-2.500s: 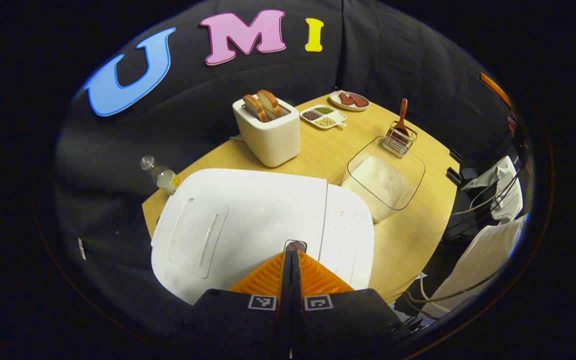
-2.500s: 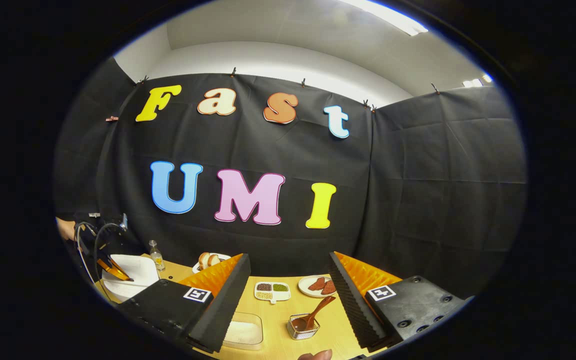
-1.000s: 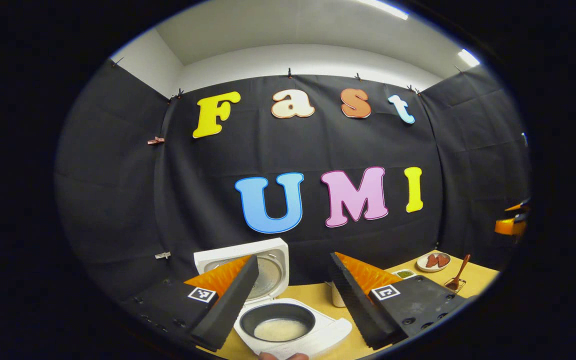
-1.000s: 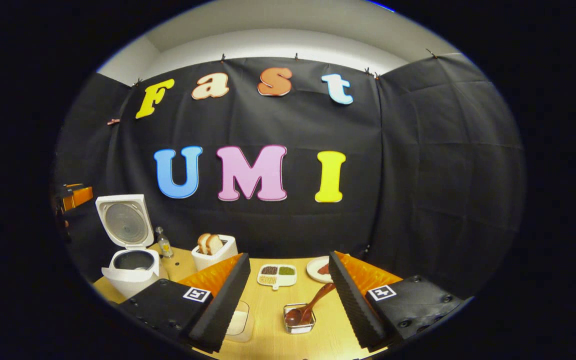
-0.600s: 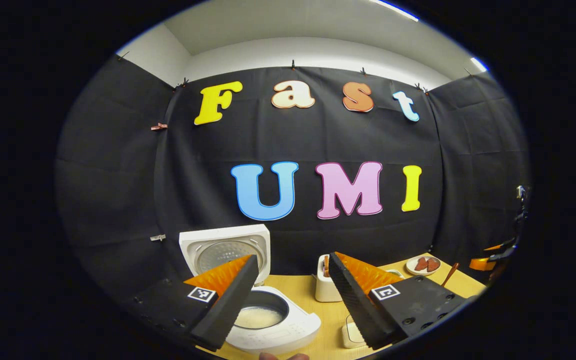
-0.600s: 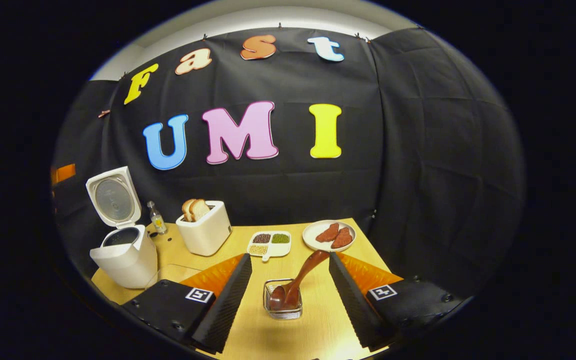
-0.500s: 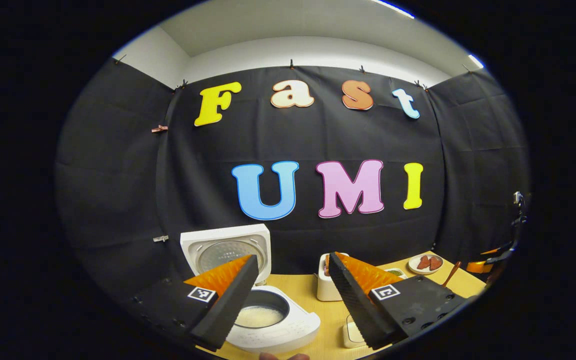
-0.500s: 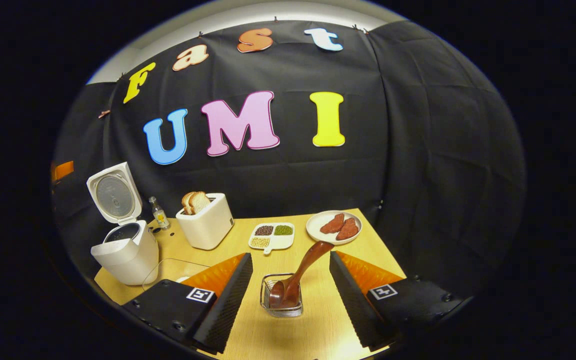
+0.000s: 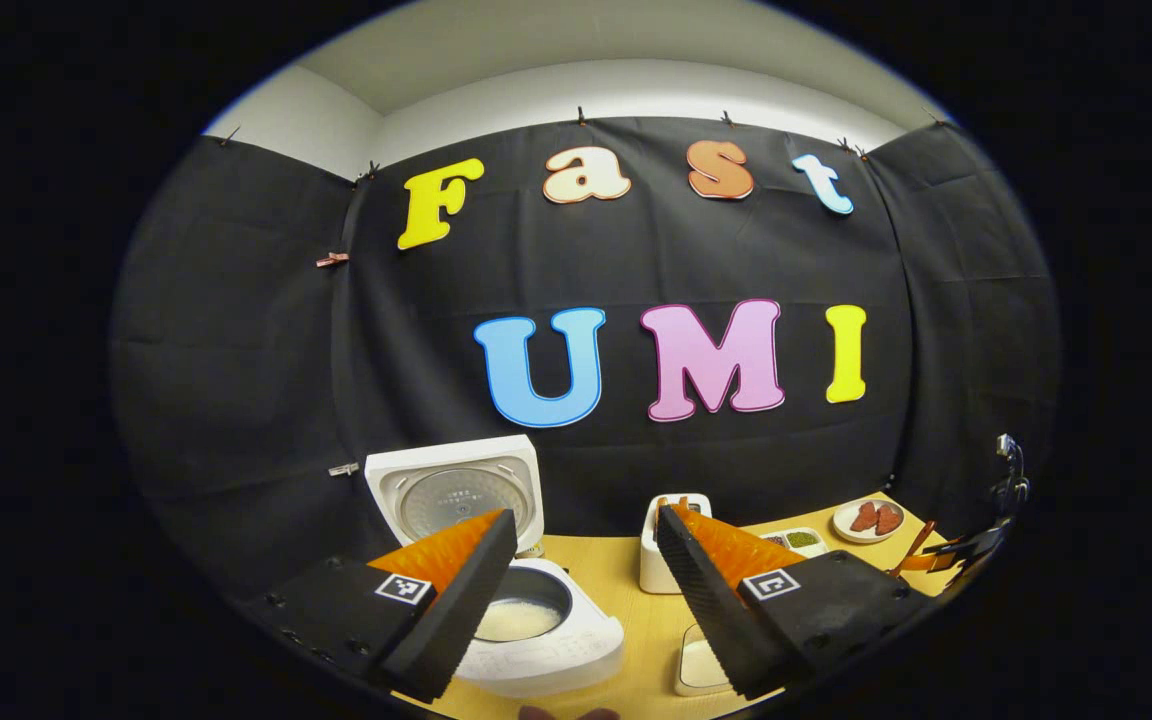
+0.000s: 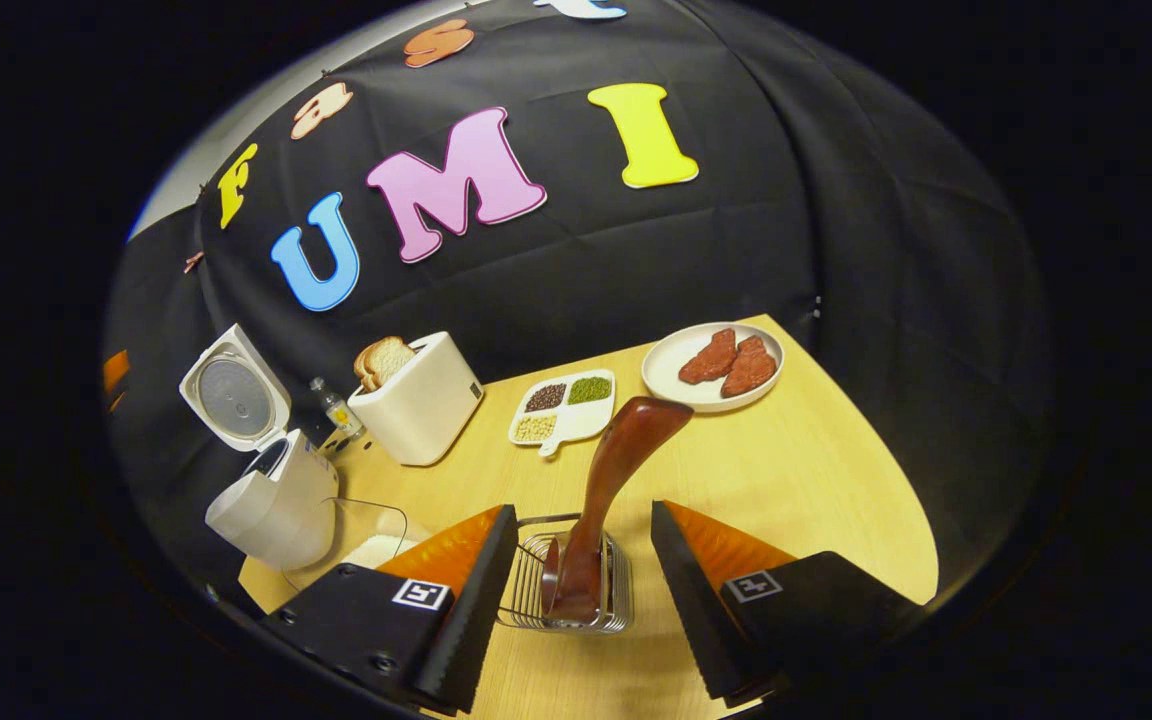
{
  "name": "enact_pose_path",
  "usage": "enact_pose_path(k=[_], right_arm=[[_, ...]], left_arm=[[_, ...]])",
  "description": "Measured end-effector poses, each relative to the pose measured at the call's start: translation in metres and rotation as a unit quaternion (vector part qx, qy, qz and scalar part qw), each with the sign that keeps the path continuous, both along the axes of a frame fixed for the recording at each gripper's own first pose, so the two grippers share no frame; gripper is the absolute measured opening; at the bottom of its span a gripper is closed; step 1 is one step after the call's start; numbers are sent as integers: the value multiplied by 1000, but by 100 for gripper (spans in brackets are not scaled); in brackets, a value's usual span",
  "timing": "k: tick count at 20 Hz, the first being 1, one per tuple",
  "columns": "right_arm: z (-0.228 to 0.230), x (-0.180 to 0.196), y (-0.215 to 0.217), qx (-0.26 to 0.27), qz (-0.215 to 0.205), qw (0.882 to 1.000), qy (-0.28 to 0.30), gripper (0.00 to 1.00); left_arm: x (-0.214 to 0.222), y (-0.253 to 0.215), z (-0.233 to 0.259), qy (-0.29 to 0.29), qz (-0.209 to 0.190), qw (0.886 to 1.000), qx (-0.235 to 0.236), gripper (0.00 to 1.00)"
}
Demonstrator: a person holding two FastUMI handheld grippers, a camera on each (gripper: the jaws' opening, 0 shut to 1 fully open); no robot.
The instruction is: Close the left gripper, press the button to open the rice cooker; take a wooden spoon from the chopstick holder with the right hand, scoop a spoonful of rice and pour it into the rice cooker, then put the wooden spoon back into the chopstick holder.
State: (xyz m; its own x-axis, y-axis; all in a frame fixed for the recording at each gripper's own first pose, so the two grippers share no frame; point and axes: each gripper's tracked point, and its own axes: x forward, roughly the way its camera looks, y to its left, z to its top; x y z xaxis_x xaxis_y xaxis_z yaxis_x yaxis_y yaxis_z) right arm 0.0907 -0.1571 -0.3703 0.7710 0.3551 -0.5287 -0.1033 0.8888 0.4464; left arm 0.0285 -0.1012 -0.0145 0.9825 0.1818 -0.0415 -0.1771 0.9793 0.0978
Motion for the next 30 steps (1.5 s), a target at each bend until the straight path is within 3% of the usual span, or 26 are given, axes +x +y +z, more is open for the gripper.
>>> enact_pose_path(k=[1,2,3,5,6,7,9,10,13,16,17,22,26,30], right_arm=[[-4,1,5,9,9,1000,6,84],[-9,5,8,12,8,1000,13,77],[-12,8,10,19,9,1000,15,57],[-19,9,11,26,8,999,24,41],[-24,13,9,25,1,999,23,40],[-27,15,10,32,-2,999,22,23],[-15,5,6,36,0,999,8,23],[-15,4,7,28,5,1000,2,17],[-10,-6,5,14,6,1000,-15,17],[5,-2,4,31,-11,999,-23,17],[11,-2,1,39,-17,999,-26,10],[51,3,-4,22,-47,997,-57,10],[103,1,14,11,-46,994,-99,10],[146,-11,60,10,-14,991,-132,10]], left_arm=[[0,-3,-1,4,3,1000,0,97],[0,-4,-2,6,6,1000,2,97],[0,-6,-2,7,10,1000,4,97],[-1,-7,-1,10,16,1000,10,98],[-3,-7,-2,11,19,1000,13,97],[-4,-6,-2,13,22,1000,15,97],[-5,-4,-4,14,27,999,13,97],[-5,-3,-3,14,29,999,12,98],[-7,2,-3,13,33,999,10,97],[-12,11,0,11,35,999,9,98],[-13,15,-1,9,35,999,9,97],[-24,40,0,4,37,999,2,97],[-38,65,1,-2,34,999,4,97],[-49,88,-3,-3,26,1000,-8,97]])
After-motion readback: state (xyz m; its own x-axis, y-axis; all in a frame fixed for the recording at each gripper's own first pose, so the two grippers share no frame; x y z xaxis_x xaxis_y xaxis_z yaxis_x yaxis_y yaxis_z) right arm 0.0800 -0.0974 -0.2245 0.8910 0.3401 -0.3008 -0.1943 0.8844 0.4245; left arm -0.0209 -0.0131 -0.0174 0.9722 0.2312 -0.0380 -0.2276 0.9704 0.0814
